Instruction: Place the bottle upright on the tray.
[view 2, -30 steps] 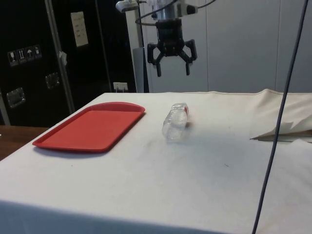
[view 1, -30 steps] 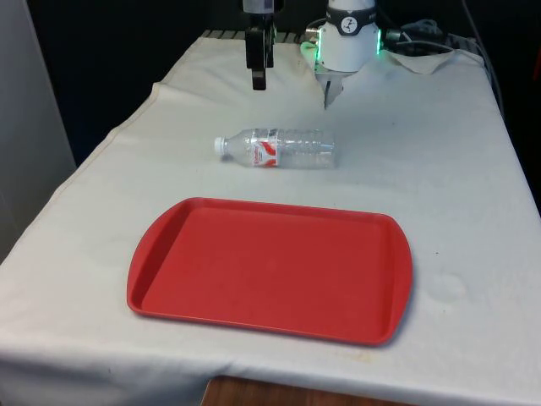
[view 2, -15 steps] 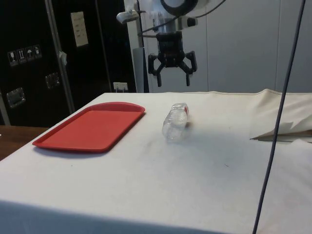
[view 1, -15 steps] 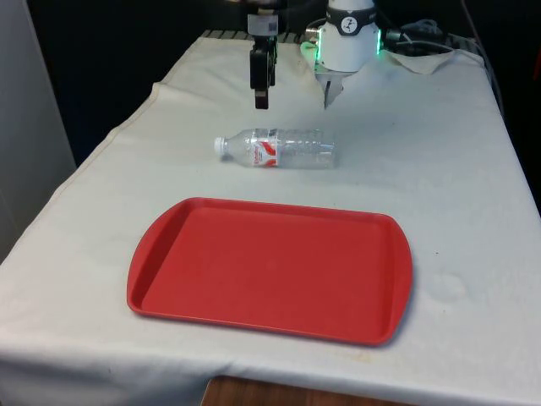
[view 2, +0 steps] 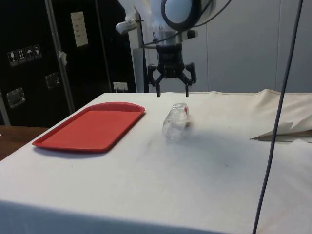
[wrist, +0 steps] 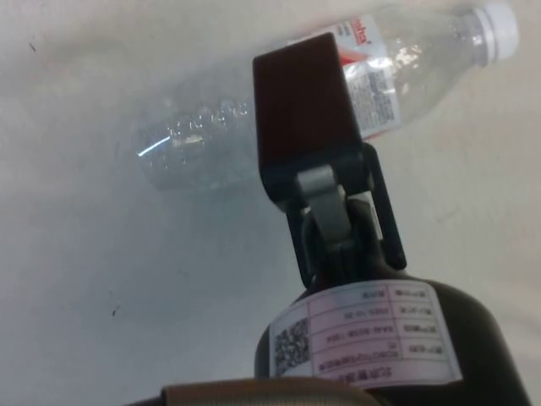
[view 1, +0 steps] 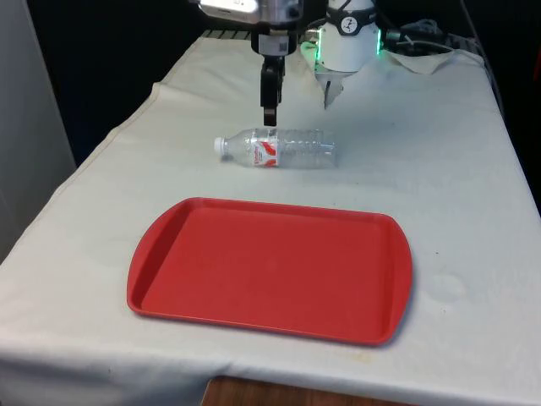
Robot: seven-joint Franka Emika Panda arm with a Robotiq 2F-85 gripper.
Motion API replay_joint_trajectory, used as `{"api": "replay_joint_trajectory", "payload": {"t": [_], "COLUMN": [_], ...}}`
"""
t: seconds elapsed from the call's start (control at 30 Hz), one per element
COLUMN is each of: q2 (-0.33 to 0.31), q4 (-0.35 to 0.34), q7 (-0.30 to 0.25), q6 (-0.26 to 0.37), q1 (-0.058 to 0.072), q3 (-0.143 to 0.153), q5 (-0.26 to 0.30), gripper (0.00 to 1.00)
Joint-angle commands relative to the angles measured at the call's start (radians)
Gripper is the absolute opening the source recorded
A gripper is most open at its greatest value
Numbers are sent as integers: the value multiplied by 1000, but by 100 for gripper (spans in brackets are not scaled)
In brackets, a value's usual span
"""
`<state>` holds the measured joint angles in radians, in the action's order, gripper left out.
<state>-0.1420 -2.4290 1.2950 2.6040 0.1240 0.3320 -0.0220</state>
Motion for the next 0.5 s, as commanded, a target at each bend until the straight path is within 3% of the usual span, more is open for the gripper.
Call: {"api": "replay_joint_trajectory", "payload": {"t": [0.0, 0.07, 0.1, 0.13, 0.47], "q2": [-8, -20, -17, -24, -67], "q4": [-8, -16, -12, -18, -23], "q7": [19, 21, 5, 22, 22], "q6": [30, 53, 33, 58, 103], "q1": [5, 5, 0, 5, 4], "q3": [-1, -9, -10, -12, -34], "q5": [-5, -3, 0, -2, 5], "gripper": [100, 100, 100, 100, 100]}}
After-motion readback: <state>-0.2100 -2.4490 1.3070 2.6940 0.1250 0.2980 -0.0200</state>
